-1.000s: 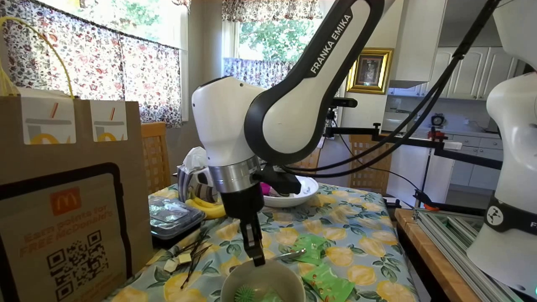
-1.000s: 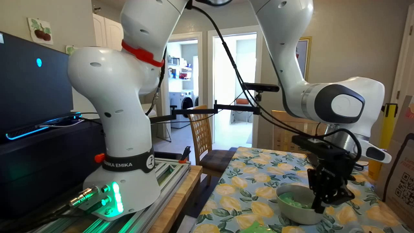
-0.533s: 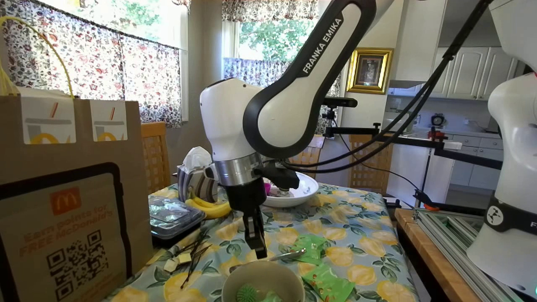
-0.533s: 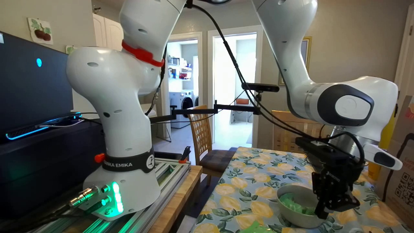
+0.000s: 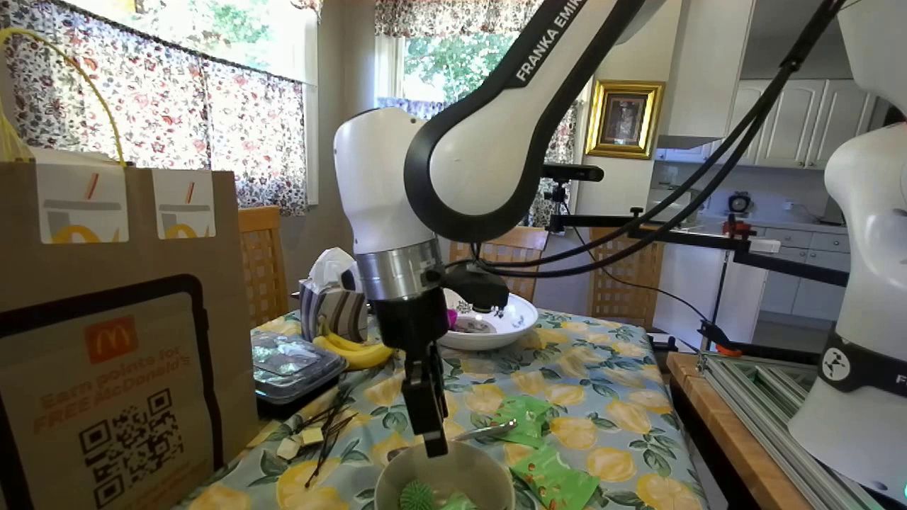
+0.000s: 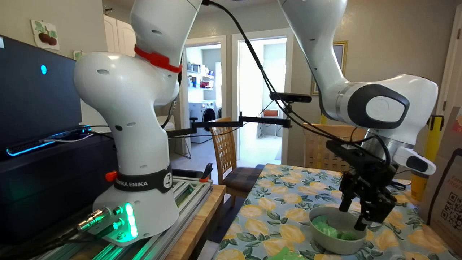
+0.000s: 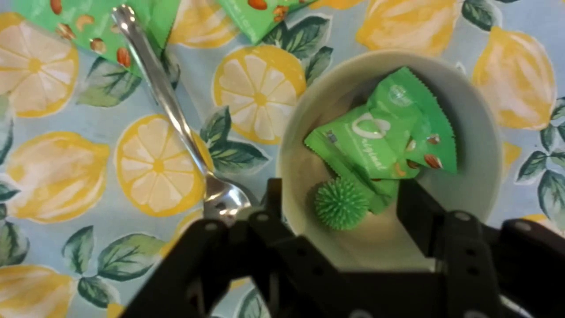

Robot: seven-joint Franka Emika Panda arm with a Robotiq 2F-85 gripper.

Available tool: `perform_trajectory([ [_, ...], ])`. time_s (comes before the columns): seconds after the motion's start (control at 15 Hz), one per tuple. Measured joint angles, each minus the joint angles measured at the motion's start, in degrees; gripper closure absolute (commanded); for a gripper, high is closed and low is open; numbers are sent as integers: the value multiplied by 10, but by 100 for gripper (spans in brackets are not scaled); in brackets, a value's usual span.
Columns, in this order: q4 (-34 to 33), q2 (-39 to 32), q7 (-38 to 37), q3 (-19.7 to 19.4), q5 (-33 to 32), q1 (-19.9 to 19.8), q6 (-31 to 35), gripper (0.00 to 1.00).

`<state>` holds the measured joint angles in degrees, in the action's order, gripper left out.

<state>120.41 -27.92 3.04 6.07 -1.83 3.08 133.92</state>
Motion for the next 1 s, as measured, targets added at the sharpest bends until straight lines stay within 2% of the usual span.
perform_trajectory([
  [0.53, 0, 5, 0, 10, 1, 26, -37, 0],
  [1.0, -14, -29, -21, -15, -46, 47, -35, 0],
])
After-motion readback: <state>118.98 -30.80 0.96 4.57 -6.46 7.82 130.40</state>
